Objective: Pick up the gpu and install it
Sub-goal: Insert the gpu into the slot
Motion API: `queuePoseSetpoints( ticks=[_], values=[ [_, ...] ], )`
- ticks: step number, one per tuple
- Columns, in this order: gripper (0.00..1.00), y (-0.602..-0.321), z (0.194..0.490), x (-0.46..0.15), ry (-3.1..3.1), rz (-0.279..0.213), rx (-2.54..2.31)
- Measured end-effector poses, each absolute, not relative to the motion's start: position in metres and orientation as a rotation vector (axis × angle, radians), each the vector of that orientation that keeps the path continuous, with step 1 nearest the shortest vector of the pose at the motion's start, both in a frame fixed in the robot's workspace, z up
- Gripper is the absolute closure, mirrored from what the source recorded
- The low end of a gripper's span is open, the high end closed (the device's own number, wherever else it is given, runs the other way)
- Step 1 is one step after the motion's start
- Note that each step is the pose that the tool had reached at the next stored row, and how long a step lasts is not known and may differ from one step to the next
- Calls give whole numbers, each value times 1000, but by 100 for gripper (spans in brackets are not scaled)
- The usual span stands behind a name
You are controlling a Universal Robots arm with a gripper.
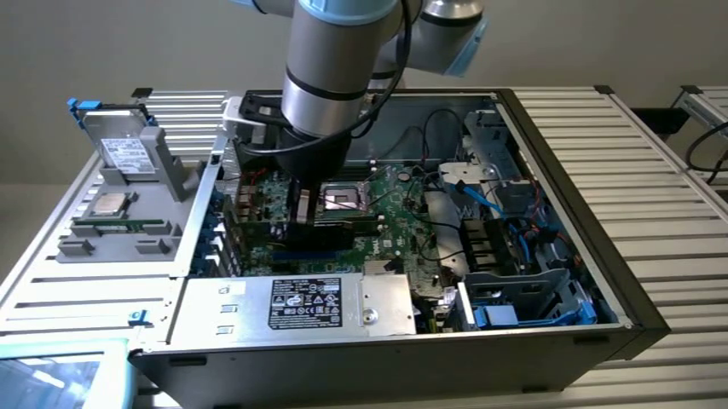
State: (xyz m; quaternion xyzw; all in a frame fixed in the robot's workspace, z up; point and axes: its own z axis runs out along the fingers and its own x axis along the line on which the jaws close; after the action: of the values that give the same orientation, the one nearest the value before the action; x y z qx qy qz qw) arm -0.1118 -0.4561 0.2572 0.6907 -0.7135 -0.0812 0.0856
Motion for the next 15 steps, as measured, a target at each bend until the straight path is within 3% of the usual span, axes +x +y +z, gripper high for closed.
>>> queuePoseSetpoints(
  ticks=[15],
  values=[
    [72, -458, 252, -111, -2114, -270, 2048]
  ],
)
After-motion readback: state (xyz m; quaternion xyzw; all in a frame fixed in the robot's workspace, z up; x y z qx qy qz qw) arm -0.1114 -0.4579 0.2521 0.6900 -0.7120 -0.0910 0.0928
